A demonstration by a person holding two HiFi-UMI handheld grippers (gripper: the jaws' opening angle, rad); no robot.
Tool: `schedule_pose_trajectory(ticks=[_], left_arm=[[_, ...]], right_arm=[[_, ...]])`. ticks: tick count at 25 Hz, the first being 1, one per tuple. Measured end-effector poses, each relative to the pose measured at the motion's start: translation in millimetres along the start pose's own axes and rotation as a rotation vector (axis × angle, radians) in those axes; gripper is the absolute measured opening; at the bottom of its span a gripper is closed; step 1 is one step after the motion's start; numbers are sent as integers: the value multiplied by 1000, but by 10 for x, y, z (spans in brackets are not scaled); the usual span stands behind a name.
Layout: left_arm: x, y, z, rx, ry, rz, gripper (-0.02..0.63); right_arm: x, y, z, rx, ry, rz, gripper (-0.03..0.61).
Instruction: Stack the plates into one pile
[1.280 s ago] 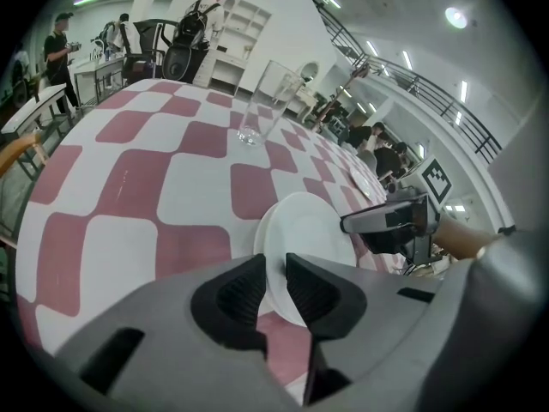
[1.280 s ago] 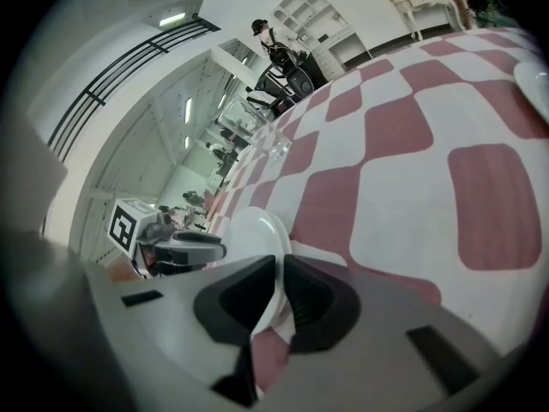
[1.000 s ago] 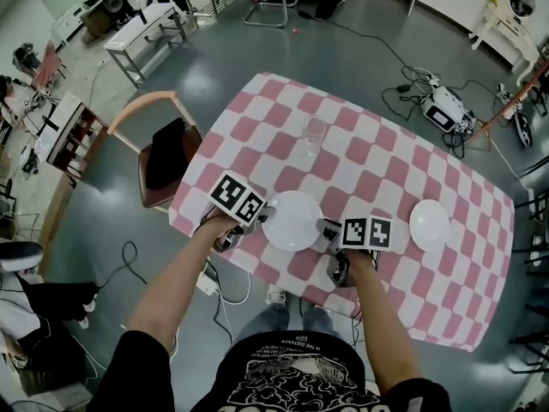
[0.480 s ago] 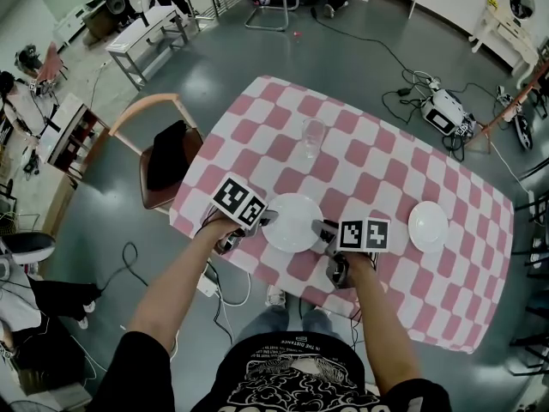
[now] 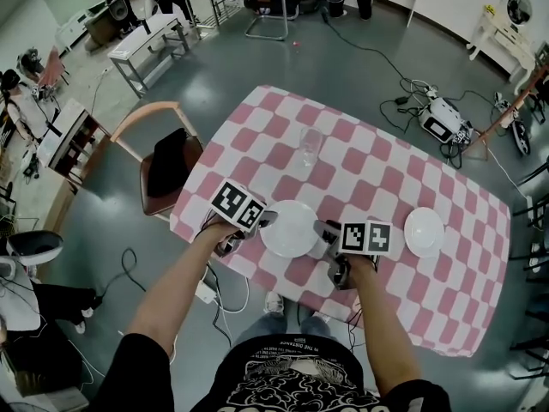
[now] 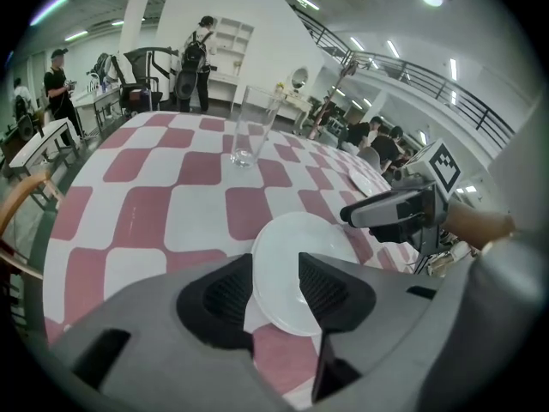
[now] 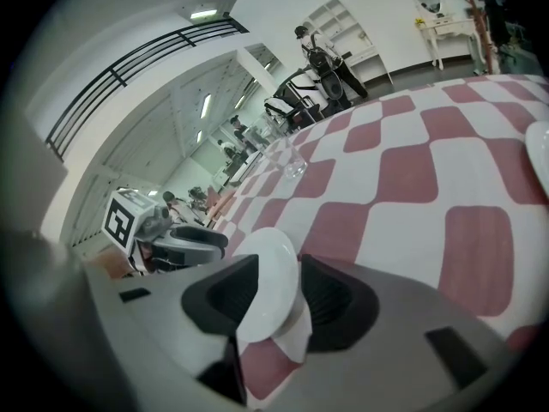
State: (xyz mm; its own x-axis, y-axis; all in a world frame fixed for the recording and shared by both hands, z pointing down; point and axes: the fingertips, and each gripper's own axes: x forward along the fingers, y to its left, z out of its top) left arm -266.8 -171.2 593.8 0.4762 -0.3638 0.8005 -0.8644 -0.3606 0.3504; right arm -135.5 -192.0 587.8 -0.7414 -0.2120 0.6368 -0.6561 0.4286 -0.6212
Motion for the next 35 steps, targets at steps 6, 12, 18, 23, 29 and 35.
schedule_pose_trajectory(ticks=[6,12,18,23,29,35], left_arm=[[-150,-133,422,19,-144,32,176],[-326,-391,958,86,-289,53,176],[-479,-602,1351,138,-402,86,176],[-651,-770,1611,193,-510,149,176],[-852,-1015,1868,266,-614,215,177],[-861,-1243,1957,305,-679,246,207]], right_arm=[[-238,-30,249,-39,-70,-18,163],[-606,-10,674,-111,-191,-49,161],[-1027,39,994,-192,-310,-75,161],[-1375,57,1182,-259,-397,-115,167],[-1713,96,1318,-318,-473,-158,189],[-1969,33,1361,-374,-529,-201,213]])
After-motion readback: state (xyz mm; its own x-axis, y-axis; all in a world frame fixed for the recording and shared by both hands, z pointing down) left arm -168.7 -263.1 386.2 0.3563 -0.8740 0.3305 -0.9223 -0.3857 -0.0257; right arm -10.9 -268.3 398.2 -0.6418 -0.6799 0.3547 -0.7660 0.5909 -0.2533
